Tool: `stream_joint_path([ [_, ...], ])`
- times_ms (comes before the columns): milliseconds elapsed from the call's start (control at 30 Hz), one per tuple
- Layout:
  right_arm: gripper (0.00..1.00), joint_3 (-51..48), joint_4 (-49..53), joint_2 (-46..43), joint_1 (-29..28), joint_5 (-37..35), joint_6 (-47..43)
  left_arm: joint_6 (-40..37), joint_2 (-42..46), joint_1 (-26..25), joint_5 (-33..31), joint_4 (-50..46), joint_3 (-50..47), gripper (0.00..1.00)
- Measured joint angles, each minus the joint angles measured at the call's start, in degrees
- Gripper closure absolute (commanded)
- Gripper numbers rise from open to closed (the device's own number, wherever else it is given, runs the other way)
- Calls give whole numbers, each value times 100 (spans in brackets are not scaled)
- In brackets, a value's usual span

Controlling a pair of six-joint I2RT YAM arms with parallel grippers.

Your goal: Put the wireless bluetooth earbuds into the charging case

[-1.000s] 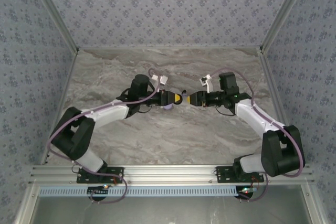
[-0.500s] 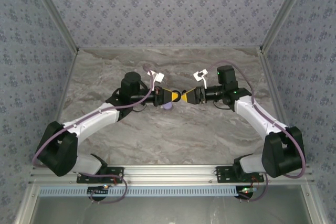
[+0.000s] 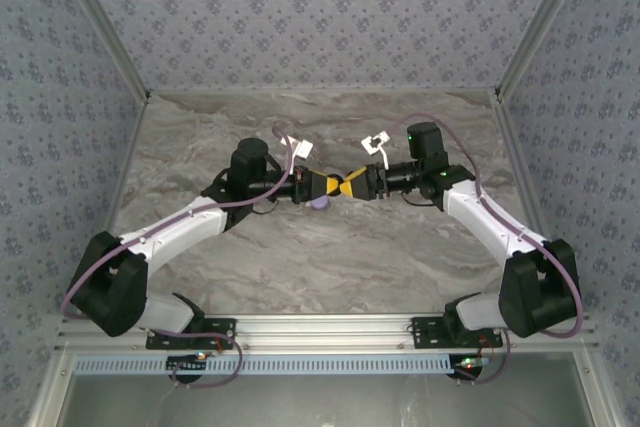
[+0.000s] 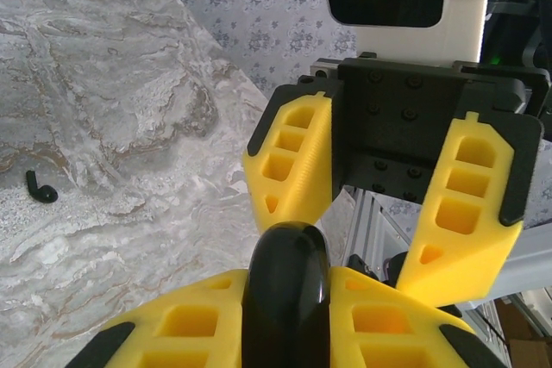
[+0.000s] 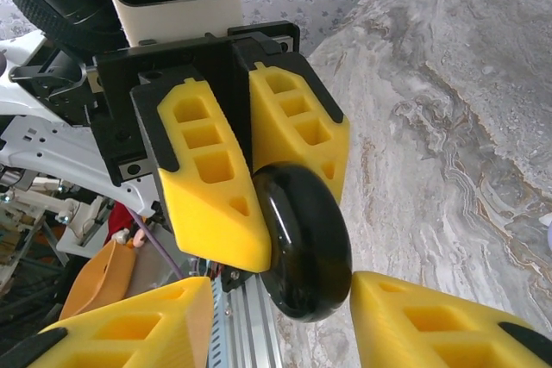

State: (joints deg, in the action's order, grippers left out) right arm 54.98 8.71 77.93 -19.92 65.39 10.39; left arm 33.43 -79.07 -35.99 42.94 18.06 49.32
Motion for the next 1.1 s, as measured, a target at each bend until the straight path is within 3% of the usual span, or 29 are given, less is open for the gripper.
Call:
stream_joint_path([
  [500, 67, 70, 4, 179, -96, 44, -39, 4, 33, 2, 39, 24, 0, 93],
  [633, 76, 79, 7, 203, -96, 39, -52, 9, 33, 26, 79, 22, -4, 92],
  [1100, 82, 61, -286, 184, -35, 0, 313, 28, 96, 42, -20, 219, -76, 71],
])
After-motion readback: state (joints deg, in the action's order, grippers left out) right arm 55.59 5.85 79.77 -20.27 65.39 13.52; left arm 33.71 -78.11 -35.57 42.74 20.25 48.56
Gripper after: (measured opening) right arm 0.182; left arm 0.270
